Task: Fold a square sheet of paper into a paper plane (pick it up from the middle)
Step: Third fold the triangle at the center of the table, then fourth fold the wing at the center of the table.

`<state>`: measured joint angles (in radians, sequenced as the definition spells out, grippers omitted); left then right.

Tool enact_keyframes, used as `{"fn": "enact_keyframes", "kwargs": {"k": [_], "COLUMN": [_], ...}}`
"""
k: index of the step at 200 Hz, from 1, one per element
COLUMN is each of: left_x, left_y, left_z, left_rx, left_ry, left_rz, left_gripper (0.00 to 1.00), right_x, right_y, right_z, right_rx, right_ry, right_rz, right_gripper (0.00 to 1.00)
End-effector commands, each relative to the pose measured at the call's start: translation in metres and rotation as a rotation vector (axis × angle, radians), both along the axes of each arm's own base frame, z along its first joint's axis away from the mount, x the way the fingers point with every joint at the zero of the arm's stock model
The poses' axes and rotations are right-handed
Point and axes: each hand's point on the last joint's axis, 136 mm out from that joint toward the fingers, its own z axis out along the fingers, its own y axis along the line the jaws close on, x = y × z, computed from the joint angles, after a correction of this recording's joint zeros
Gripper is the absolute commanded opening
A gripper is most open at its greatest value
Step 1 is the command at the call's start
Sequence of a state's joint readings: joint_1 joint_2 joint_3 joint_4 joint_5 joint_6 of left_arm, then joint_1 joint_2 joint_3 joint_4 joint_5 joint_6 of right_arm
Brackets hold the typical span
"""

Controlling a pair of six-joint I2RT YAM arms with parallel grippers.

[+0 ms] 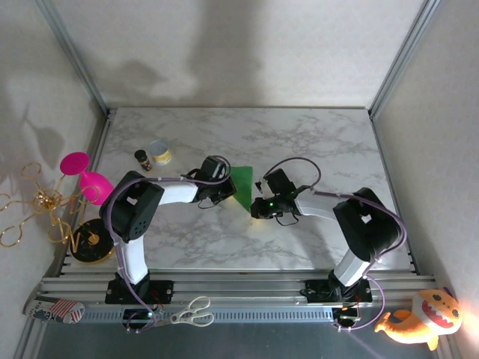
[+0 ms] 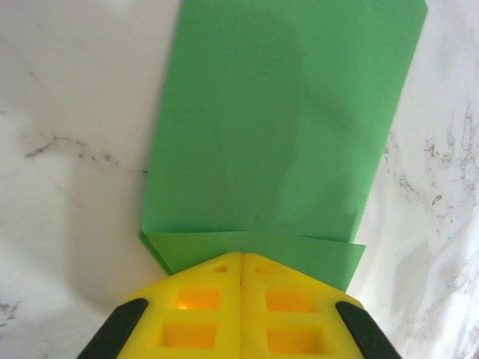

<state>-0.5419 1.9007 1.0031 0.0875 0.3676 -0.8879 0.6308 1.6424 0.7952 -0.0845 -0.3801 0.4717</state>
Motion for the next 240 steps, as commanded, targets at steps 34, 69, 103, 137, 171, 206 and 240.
{"fn": "enact_keyframes", "kwargs": {"k": [34,69,103,137,171,206,240], "left_x": [0.025,0.022,0.012,0.007,0.005,0.006,0.007], "left_y": [-0.009,0.029,0.037,0.032,0.027,0.022,0.016], "left_z": [0.093,0.093,0.077,0.054,0.035,0.027,0.022], "left_rx": [-0.154,-0.148,-0.194,-0.193,-0.162,-0.155,-0.163], "left_ry": [-0.156,-0.178,-0.133,-0.055,0.011,0.04,0.06], "left_rz": [0.058,0.173,0.19,0.176,0.146,0.122,0.101], "left_gripper": [0.22,0.3,0.37,0.39,0.39,0.4,0.4], "right_x": [0.064,0.066,0.075,0.089,0.094,0.092,0.09], "right_y": [0.001,0.019,0.03,0.034,0.026,0.019,0.016], "right_z": [0.065,0.05,0.041,0.027,0.009,-0.008,-0.02], "right_rx": [0.111,0.135,0.133,0.074,0.001,-0.055,-0.081], "right_ry": [-0.195,-0.108,-0.081,-0.066,-0.035,-0.003,0.019], "right_rz": [-0.221,-0.174,-0.146,-0.158,-0.187,-0.205,-0.199], "right_gripper": [0.23,0.2,0.18,0.18,0.18,0.19,0.2]}}
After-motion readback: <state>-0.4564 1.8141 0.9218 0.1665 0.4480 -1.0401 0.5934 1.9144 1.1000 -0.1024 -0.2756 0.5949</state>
